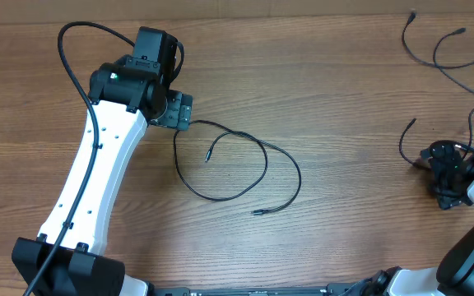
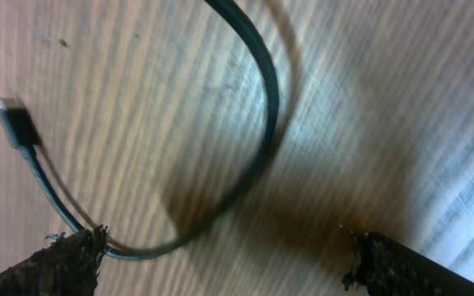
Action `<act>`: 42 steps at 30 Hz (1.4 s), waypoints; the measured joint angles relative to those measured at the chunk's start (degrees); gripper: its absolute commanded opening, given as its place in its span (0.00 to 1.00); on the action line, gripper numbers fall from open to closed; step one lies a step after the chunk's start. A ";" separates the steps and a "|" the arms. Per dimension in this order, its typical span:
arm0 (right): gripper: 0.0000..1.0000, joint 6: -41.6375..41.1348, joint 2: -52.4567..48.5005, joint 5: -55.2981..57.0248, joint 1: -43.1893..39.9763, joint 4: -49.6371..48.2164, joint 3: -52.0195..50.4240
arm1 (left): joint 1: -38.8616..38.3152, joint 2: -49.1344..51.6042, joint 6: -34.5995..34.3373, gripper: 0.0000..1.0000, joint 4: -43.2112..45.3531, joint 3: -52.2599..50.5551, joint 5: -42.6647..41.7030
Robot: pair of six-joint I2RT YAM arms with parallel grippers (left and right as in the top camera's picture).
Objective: Untangle cables
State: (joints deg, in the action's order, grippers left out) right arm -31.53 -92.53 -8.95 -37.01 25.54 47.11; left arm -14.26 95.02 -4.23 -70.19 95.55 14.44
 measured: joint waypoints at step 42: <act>1.00 -4.68 -24.22 1.51 0.09 -68.39 10.03 | 0.00 0.00 0.00 1.00 0.02 0.00 0.00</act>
State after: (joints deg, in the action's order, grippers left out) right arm -36.21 -116.75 -7.44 -36.93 -42.85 57.14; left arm -14.26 95.02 -4.23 -70.17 95.55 14.44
